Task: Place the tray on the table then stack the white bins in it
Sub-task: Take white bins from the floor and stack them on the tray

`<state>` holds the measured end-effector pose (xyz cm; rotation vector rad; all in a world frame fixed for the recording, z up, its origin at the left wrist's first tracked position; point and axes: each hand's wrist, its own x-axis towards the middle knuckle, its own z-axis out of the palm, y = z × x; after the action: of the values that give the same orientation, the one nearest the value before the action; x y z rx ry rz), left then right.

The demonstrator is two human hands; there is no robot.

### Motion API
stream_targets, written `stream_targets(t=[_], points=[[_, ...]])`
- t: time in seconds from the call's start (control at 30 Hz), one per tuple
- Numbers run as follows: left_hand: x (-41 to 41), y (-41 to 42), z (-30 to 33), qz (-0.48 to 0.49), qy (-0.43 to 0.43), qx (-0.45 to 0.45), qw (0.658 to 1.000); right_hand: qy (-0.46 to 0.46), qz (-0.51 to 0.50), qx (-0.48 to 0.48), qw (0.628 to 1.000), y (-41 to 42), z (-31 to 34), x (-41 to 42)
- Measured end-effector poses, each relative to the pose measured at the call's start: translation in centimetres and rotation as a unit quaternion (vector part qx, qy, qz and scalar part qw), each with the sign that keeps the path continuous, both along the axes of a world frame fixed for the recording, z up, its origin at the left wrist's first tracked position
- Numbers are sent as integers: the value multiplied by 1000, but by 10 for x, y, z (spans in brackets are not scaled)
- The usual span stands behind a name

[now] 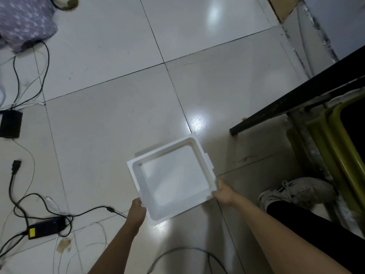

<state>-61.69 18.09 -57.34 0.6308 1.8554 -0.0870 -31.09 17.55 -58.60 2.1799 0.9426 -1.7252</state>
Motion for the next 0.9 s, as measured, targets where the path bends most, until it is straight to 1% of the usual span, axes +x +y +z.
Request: stream_targets(t=[0.07, 0.13, 0.2, 0.33, 0.47, 0.53, 0.67, 0.77, 0.9], points=[[-1, -1, -3, 20, 9, -4, 1000, 10, -11, 3, 1000, 2, 5, -7], [-3, -1, -5, 40, 21, 10, 999, -4, -22, 16, 1000, 5, 18, -12], [-1, 0, -4, 56, 37, 46, 997, -25, -28, 35, 999, 7, 26, -14], [11, 7, 16, 93, 98, 130, 982, -42, -82, 67, 993, 7, 37, -17], [25, 22, 41, 131, 114, 194, 965, -49, -121, 136, 982, 7, 57, -16], [30, 33, 58, 124, 123, 236, 956, -38, -137, 168, 975, 10, 72, -14], [34, 64, 98, 70, 140, 286, 945, -38, -156, 218, 963, 25, 113, -10], [31, 84, 126, 32, 156, 306, 939, -48, -161, 259, 951, 40, 148, -9], [25, 111, 175, -5, 156, 352, 923, -82, -154, 307, 936, 61, 199, -9]])
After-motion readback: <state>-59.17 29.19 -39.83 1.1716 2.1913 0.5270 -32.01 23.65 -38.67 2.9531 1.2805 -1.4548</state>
